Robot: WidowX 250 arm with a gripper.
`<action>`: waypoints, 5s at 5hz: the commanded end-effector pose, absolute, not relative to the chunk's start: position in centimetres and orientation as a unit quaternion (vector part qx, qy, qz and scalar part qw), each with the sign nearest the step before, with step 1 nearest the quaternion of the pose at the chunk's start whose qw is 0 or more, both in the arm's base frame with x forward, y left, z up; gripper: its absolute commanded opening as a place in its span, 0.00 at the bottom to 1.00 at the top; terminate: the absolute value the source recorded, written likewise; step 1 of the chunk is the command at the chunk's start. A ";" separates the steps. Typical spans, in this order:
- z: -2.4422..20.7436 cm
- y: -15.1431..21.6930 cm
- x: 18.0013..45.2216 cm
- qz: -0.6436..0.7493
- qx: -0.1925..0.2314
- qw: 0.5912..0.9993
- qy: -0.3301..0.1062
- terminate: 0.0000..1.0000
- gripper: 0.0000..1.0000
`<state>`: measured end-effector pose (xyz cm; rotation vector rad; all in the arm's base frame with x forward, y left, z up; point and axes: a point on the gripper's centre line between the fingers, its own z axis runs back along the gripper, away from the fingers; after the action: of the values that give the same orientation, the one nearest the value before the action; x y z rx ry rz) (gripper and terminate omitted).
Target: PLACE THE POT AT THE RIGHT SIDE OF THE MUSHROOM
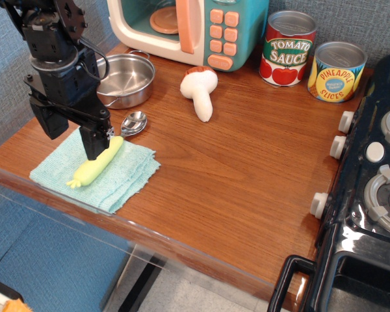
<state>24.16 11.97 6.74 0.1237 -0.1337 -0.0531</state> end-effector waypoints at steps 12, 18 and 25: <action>7.4 11.6 36.6 0.046 0.044 0.992 -0.107 0.00 1.00; 2.5 13.7 40.0 0.082 0.077 0.993 -0.046 0.00 0.00; 11.4 1.1 38.7 -0.141 0.066 0.974 -0.163 0.00 0.00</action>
<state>38.79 0.58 9.45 0.1245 -0.2694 -0.2838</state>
